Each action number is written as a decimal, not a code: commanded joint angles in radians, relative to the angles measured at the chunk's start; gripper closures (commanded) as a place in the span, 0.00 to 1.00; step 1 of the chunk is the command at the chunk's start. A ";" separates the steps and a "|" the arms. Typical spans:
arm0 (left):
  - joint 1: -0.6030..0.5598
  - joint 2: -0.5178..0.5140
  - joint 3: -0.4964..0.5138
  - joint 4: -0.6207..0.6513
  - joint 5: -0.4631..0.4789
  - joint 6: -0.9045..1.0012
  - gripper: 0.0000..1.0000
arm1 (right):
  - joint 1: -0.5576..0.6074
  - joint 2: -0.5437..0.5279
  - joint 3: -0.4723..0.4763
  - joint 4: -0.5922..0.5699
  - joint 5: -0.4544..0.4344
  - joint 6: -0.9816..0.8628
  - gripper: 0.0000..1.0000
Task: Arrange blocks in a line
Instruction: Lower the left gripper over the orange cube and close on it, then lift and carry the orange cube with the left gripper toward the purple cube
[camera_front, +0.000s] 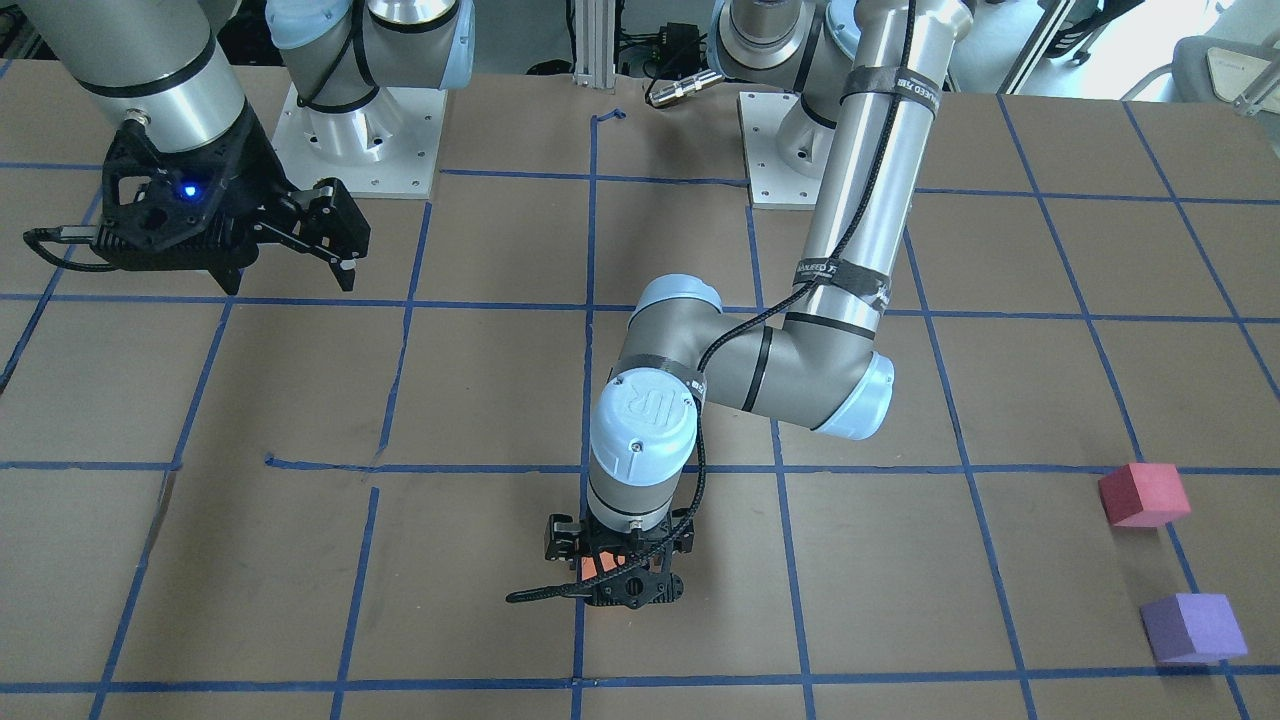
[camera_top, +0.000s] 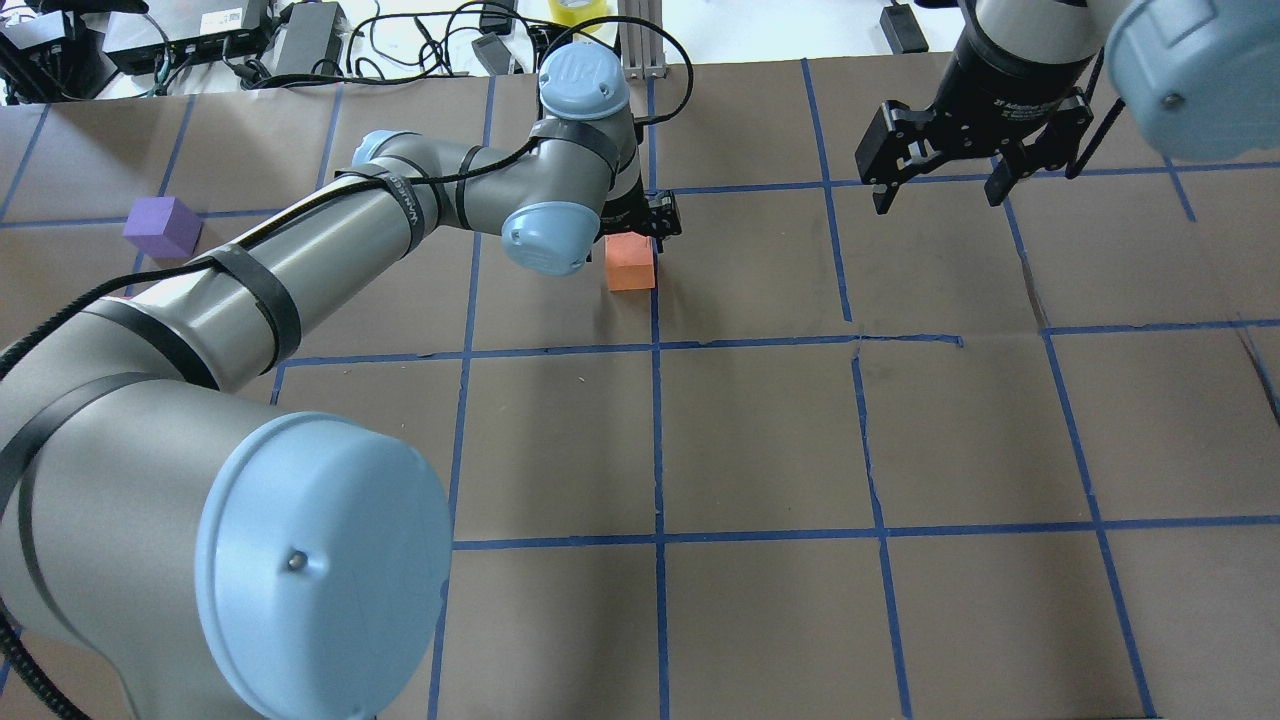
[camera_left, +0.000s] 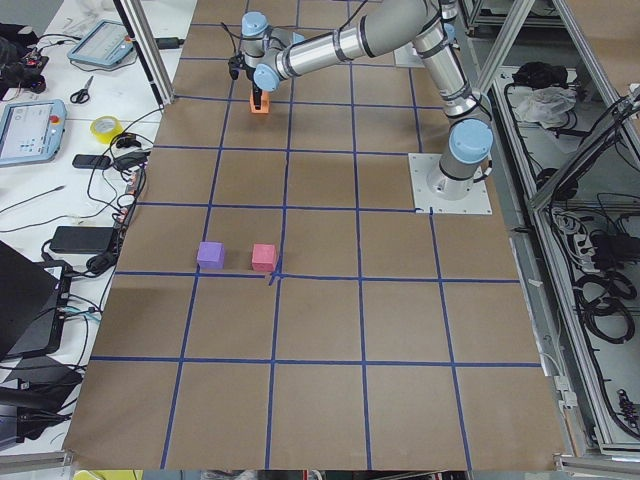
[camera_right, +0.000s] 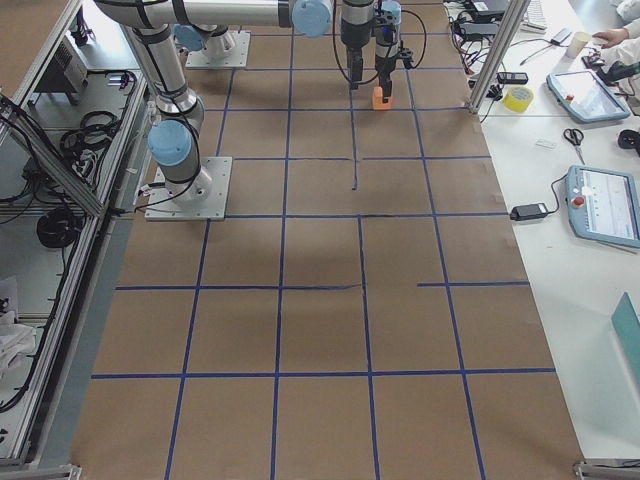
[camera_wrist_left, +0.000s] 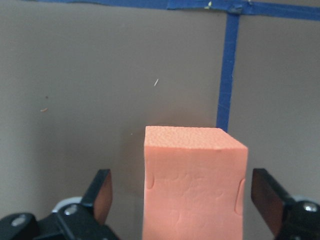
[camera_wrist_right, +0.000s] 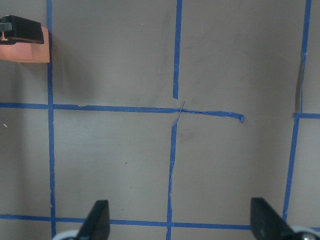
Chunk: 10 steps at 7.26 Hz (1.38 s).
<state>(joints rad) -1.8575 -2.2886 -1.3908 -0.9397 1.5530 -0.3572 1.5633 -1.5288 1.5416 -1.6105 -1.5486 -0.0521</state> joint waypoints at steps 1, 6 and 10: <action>0.000 -0.014 0.001 -0.002 -0.001 -0.009 0.00 | 0.000 0.001 -0.002 -0.003 0.002 0.000 0.00; -0.002 0.038 0.015 -0.109 0.012 0.000 0.98 | 0.000 -0.001 -0.002 -0.003 0.002 0.002 0.00; 0.203 0.213 0.019 -0.395 0.012 0.012 1.00 | -0.002 0.001 -0.002 -0.003 0.004 0.002 0.00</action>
<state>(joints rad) -1.7335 -2.1299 -1.3754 -1.2154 1.5631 -0.3537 1.5630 -1.5285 1.5401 -1.6145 -1.5448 -0.0498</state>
